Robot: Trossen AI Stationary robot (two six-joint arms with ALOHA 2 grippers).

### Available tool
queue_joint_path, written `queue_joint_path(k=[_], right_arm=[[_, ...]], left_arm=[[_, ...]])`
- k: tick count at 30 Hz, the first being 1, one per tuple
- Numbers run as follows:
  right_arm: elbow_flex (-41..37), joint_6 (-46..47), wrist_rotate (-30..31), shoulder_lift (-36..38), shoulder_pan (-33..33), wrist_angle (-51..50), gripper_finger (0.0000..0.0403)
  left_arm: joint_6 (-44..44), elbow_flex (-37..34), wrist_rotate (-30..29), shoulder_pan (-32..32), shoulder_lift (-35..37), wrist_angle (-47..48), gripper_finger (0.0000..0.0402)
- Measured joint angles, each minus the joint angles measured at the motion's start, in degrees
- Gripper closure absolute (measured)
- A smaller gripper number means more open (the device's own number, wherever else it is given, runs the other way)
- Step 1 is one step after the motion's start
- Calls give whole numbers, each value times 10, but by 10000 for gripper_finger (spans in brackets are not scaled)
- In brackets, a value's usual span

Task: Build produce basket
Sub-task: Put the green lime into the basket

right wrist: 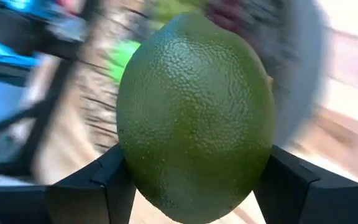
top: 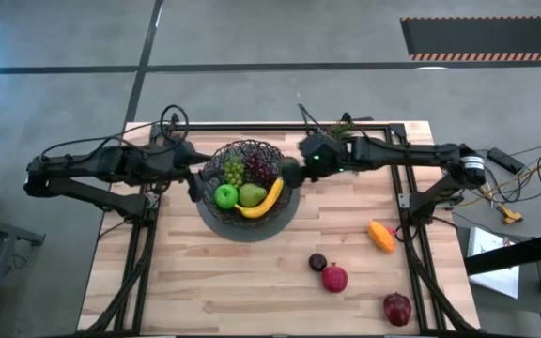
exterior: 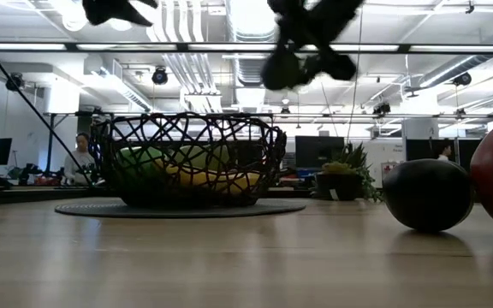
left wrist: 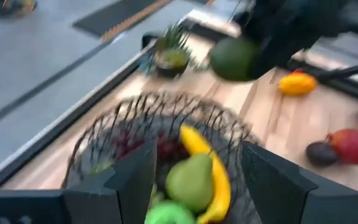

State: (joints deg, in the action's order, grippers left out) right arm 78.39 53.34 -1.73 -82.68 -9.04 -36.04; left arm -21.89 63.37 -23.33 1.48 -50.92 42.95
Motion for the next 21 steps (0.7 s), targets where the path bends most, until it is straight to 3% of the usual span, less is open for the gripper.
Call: queue_joint_path(k=[6,11,21], right_arm=[[124,-57,-3,-133,-2,34,162],[253,-104,-32,-275,-18,20,162],[531,-109,23,-490,-33,-212,154]], left_arm=[[-69,-5,-12,0,0,95,187],[-82,-10,-12,0,-5,107,187],[-94,-4,-10,0,-5,94,187]])
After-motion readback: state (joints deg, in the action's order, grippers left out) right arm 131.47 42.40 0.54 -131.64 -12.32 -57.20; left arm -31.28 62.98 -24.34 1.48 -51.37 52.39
